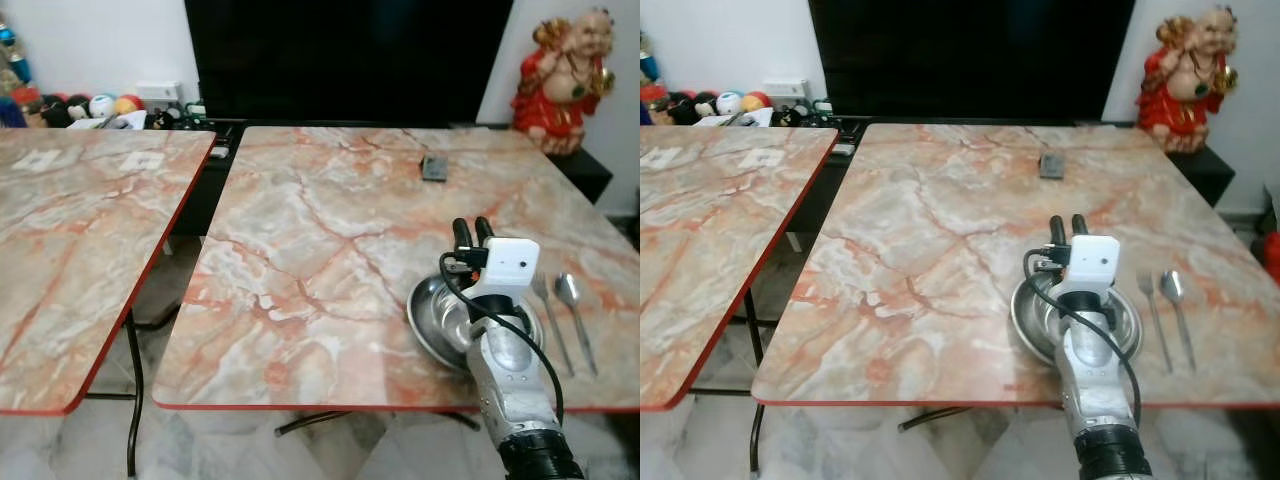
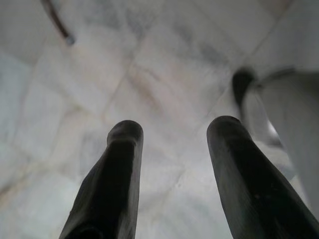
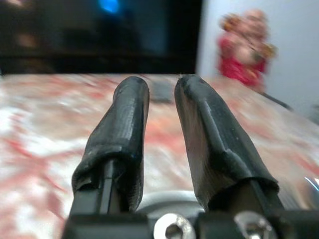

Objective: Setting the table

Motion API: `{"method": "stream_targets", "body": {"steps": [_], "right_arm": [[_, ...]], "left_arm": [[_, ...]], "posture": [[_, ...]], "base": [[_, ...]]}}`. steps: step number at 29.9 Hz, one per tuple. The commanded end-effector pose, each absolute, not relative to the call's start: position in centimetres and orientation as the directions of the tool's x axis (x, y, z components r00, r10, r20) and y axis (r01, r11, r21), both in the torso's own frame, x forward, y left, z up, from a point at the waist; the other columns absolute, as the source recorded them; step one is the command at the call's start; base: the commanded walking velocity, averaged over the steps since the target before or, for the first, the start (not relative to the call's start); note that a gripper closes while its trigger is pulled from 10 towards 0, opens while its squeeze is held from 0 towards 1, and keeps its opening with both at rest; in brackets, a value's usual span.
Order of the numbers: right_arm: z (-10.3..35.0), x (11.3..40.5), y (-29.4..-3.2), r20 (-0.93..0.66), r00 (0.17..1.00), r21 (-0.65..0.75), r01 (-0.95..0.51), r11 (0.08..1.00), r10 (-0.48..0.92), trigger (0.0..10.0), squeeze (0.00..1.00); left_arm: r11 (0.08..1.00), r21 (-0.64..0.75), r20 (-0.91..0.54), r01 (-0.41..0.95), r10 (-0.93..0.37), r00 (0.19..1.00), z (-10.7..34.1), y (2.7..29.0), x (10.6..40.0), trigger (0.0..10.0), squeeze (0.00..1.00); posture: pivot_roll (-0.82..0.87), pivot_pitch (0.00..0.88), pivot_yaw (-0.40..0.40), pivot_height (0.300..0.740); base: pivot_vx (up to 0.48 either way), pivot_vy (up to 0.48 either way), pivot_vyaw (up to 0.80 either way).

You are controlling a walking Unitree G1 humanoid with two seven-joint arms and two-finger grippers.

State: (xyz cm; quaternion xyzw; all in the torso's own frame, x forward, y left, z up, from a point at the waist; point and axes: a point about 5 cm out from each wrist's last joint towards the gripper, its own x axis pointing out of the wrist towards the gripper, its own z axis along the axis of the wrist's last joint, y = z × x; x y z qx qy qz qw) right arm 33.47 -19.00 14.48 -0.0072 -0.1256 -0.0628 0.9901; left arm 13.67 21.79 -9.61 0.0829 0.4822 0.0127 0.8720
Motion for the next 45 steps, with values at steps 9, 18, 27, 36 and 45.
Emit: {"method": "stream_targets", "body": {"steps": [9,18,27,36,45], "right_arm": [[15.5,33.8,-18.0,0.278,0.955,0.016,0.099,0.995,-0.100,10.0,0.00],[15.5,33.7,-17.7,0.278,0.956,0.010,0.092,0.996,-0.091,10.0,0.00],[15.4,33.7,-17.3,0.271,0.958,0.042,0.087,0.995,-0.095,10.0,0.00],[15.5,33.6,-16.9,0.271,0.959,0.041,0.077,0.996,-0.085,10.0,0.00],[15.5,33.5,-16.7,0.274,0.959,0.026,0.068,0.997,-0.073,10.0,0.00]], "left_arm": [[0.987,0.151,-0.849,0.048,0.104,0.518,-10.1,20.9,12.5,10.0,0.00],[0.987,0.149,-0.849,0.052,0.101,0.519,-10.2,20.5,12.4,10.0,0.00],[0.987,0.149,-0.848,0.054,0.099,0.521,-10.2,20.3,12.5,10.0,0.00],[0.987,0.152,-0.849,0.053,0.103,0.518,-10.3,20.5,12.2,10.0,0.00],[0.986,0.158,-0.851,0.049,0.110,0.513,-10.3,21.3,11.7,10.0,0.00]], "posture": [[0.00,0.070,-0.036,0.740],[0.01,0.080,-0.035,0.740],[0.01,0.086,-0.033,0.740],[0.01,0.096,-0.032,0.740],[0.01,0.103,-0.032,0.740]], "base": [[0.000,0.480,0.00],[0.000,0.480,0.36],[0.000,0.480,0.00],[0.000,0.480,0.00],[0.000,0.480,0.20]]}}
